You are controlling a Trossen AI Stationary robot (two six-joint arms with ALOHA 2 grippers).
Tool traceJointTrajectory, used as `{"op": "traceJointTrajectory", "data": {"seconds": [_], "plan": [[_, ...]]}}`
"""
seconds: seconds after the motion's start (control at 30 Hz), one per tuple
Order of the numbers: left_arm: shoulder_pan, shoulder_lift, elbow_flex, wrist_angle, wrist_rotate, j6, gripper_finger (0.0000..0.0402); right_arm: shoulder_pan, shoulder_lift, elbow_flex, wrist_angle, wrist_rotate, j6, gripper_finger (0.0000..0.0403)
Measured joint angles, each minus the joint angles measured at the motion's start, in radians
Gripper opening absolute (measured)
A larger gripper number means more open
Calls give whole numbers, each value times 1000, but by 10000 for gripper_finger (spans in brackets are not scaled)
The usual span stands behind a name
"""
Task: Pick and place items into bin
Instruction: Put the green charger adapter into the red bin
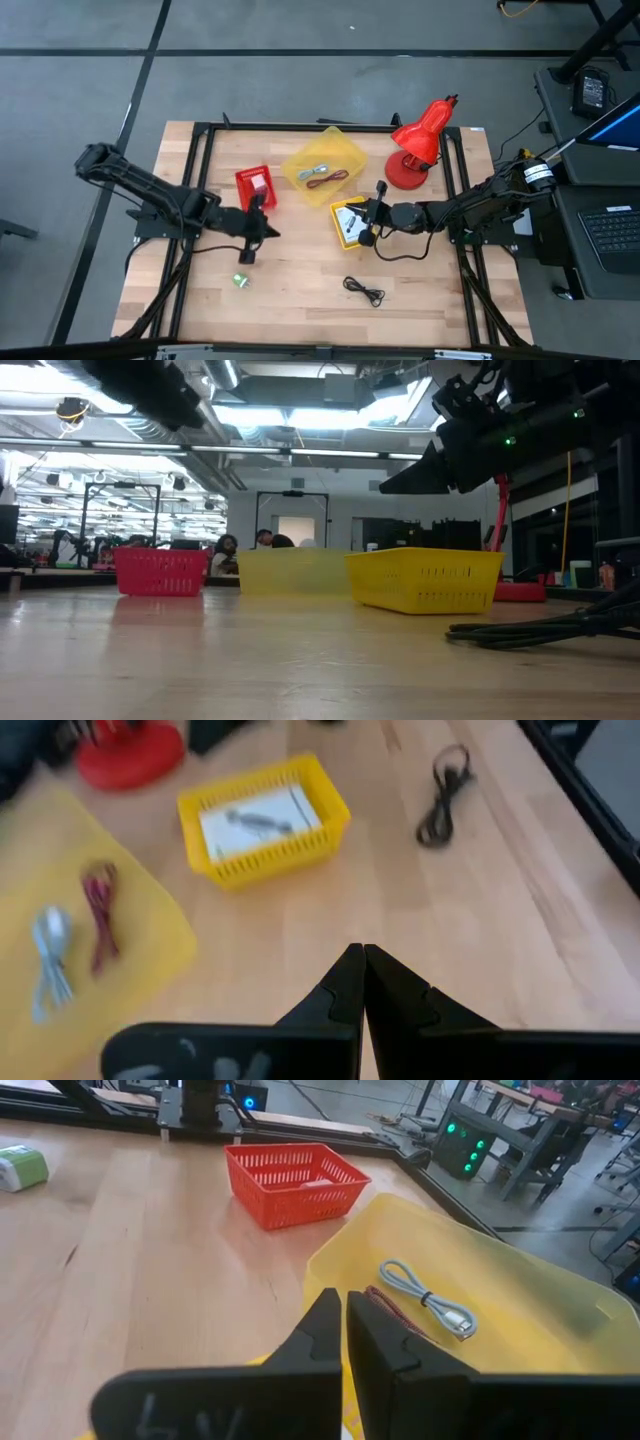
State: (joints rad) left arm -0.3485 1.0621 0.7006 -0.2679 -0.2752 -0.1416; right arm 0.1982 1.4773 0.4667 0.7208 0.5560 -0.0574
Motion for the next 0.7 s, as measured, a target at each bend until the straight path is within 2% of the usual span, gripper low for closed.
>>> {"op": "traceJointTrajectory", "data": {"seconds": [0.2, 0.47, 0.7], "plan": [[-55, 54, 90, -200, -8, -143, 3, 0, 0, 0, -1, 0, 19, 5], [-149, 209, 249, -369, 98, -144, 3, -2, 0, 0, -7, 0, 64, 5], [-263, 353, 389, -542, 167, -237, 3, -2, 0, 0, -8, 0, 163, 5]]}}
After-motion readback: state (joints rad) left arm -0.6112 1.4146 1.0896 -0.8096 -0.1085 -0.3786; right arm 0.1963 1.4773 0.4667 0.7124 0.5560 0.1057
